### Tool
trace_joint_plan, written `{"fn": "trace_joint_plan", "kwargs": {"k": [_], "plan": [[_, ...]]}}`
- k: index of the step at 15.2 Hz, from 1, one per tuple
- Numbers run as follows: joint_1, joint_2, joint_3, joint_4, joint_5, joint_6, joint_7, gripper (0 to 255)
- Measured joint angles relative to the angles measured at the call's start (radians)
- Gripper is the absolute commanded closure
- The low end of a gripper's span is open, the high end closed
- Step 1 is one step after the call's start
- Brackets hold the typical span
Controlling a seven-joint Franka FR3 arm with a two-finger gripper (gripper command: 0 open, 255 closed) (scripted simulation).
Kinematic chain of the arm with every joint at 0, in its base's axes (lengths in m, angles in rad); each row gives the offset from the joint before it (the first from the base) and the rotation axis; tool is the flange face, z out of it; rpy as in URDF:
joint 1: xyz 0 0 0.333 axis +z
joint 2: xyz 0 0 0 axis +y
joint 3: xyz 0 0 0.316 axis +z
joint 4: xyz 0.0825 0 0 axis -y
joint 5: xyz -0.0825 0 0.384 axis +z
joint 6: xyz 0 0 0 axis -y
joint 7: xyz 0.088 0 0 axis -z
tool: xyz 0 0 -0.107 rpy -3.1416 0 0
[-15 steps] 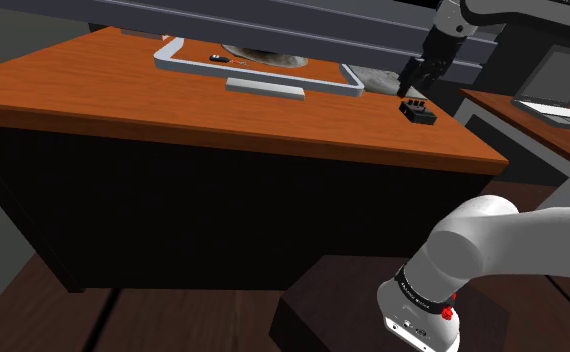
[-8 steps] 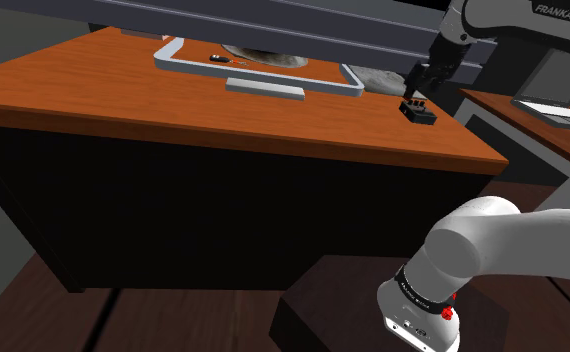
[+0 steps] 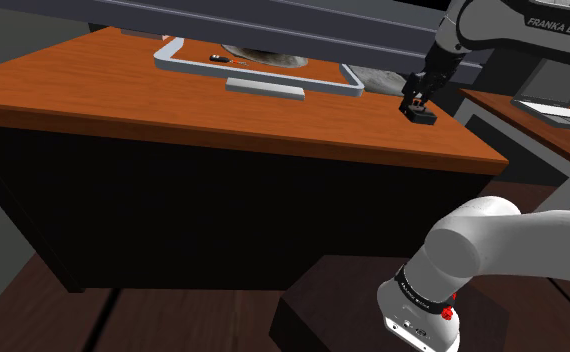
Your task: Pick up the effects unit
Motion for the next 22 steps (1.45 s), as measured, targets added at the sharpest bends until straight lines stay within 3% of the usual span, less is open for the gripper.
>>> {"fn": "trace_joint_plan", "kwargs": {"k": [8,22], "plan": [[0.001,0.004,0.002,0.016,0.003,-0.013,-0.002,255],[0.014,0.076,0.025,0.24,0.032,-0.164,-0.036,255]]}}
